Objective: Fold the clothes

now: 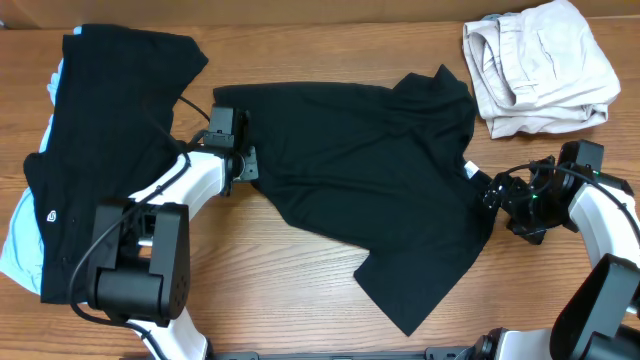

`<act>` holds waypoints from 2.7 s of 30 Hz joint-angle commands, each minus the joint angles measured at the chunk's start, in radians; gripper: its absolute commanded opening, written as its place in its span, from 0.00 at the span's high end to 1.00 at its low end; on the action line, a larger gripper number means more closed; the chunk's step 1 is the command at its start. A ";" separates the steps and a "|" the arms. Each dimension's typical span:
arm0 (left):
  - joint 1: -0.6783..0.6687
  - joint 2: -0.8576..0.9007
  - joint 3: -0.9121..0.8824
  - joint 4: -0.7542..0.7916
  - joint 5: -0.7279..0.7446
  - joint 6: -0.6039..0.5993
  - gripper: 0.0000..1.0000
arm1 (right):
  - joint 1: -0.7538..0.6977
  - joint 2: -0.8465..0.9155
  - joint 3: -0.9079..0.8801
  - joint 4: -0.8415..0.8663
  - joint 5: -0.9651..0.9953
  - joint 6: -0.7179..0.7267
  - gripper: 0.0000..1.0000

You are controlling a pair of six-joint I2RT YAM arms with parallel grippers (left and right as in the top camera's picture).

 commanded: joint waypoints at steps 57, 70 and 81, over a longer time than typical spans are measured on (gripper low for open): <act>-0.004 0.015 0.516 -0.660 -0.005 -0.009 0.00 | 0.004 -0.025 0.025 -0.007 -0.002 -0.005 0.09; 0.018 0.007 0.374 -0.650 -0.035 -0.091 0.15 | 0.004 -0.025 0.025 0.010 -0.003 -0.005 0.08; 0.040 0.008 0.202 -0.396 -0.006 -0.098 0.46 | 0.004 -0.025 0.025 0.010 -0.003 -0.005 0.08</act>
